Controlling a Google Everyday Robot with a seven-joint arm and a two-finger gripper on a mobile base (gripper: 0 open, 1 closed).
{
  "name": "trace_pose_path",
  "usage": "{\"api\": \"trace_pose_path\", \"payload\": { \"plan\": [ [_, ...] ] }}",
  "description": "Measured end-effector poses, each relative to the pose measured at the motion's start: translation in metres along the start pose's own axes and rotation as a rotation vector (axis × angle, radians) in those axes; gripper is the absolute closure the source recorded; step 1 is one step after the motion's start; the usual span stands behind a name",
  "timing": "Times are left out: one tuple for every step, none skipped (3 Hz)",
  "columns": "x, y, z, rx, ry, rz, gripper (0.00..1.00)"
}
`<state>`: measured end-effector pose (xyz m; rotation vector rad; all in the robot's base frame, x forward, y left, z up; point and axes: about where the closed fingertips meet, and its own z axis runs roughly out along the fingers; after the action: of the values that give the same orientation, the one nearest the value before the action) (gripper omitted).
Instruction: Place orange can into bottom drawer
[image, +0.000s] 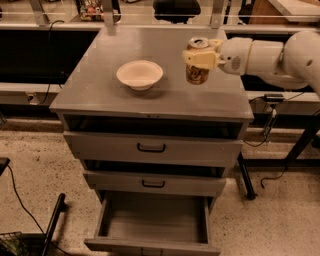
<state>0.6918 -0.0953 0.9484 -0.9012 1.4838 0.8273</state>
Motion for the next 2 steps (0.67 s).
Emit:
{"api": "trace_pose_path", "payload": {
  "plan": [
    [-0.023, 0.042, -0.050, -0.081, 0.067, 0.136, 1.00],
    [-0.036, 0.095, -0.105, -0.123, 0.087, 0.268, 1.00]
  ]
}}
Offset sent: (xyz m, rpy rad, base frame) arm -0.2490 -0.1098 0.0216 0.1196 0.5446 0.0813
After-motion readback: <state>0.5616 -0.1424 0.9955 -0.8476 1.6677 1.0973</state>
